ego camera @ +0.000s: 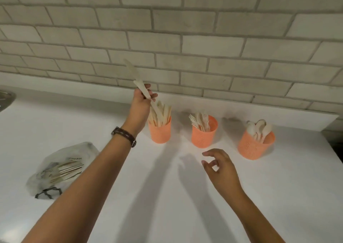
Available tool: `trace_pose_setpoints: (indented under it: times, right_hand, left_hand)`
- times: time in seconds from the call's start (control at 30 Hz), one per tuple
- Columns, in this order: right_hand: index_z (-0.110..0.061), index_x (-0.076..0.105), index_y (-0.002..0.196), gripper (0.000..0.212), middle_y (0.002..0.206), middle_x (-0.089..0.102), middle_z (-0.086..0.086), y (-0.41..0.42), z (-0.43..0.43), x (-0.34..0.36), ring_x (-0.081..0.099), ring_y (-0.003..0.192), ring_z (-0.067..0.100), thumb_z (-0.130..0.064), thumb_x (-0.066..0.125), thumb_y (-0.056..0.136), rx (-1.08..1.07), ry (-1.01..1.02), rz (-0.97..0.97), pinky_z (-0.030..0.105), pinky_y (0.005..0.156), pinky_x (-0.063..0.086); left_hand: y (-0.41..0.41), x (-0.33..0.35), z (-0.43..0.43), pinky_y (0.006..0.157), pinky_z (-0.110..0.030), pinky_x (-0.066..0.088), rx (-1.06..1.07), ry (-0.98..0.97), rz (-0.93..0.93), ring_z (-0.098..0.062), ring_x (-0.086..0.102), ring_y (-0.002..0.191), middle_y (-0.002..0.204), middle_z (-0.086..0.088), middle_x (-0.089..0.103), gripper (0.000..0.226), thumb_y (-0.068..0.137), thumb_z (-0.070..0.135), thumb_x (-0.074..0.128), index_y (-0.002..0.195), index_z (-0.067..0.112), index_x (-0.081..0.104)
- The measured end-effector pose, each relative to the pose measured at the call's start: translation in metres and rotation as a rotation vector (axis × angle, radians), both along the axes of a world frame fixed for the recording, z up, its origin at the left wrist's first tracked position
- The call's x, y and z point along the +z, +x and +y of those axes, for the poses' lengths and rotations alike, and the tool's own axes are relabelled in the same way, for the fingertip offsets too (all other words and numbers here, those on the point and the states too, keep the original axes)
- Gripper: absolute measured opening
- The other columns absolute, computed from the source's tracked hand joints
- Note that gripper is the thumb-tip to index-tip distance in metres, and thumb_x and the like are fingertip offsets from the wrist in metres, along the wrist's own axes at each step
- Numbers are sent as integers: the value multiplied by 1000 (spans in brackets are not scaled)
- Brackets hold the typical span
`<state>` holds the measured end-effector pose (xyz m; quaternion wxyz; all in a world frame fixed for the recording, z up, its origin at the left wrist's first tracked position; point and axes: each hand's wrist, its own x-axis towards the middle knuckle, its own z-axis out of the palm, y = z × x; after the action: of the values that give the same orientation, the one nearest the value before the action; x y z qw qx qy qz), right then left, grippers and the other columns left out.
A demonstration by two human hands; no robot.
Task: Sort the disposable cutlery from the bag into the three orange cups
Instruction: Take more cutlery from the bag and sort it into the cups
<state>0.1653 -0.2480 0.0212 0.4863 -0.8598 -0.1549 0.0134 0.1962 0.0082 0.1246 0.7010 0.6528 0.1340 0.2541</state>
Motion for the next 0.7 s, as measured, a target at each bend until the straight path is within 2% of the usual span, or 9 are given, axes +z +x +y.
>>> trace_pose_setpoints:
  times: [0.07,0.17,0.27,0.37,0.43,0.5,0.6,0.7]
  right_hand:
    - [-31,60,93,22,106,56,-13,-9,-3,-3,59,75,2,-12,66,83,9,23,7,3,68,41]
    - [-35,60,89,26,104,56,-15,-17,-8,-7,59,78,4,-11,67,83,32,44,11,6,70,43]
    - [-28,65,90,20,102,55,-18,-19,-11,-11,59,77,4,-10,67,82,66,33,-24,6,69,43]
    - [-24,66,92,16,101,54,-22,-16,-10,-11,58,76,4,-12,67,82,117,19,-40,6,71,43]
    - [-26,66,93,15,98,55,-24,-17,-3,-11,58,78,5,-14,65,83,172,-8,-29,9,72,43]
    - [-30,65,91,15,94,58,-25,-21,10,-13,58,80,5,-17,64,84,219,-32,3,11,73,42]
    - [-32,64,87,14,90,63,-20,-36,40,-19,58,79,5,-19,63,86,272,-11,71,9,66,39]
    - [-34,64,81,18,84,65,-23,-55,78,-26,57,73,4,-18,62,86,326,10,148,9,63,40]
  left_hand:
    - [20,-9,1,79,-19,43,63,140,34,-14,54,92,93,1,49,33,91,-10,27,104,16,44]
    - [35,-39,-2,90,-27,42,50,199,132,-19,51,104,98,8,51,32,92,-6,35,120,7,42]
    - [34,-63,-7,84,-15,45,51,148,214,-23,48,124,127,-4,52,53,87,-12,36,136,5,36]
    - [22,-62,-12,101,-20,34,163,179,231,-14,34,133,146,-2,35,65,86,-13,38,145,12,26]
    - [7,-53,-9,104,-22,32,216,214,191,-8,34,128,143,3,36,64,86,-11,40,143,16,32]
    - [-14,-44,-1,105,-20,35,245,258,140,-10,39,128,139,0,45,57,84,-11,40,131,19,48]
    - [-61,-34,21,80,-1,40,243,371,159,-10,53,109,118,1,59,41,85,-9,43,108,22,60]
    - [-120,-34,51,67,-4,43,205,438,213,4,56,79,96,8,66,36,88,-6,47,93,25,65]
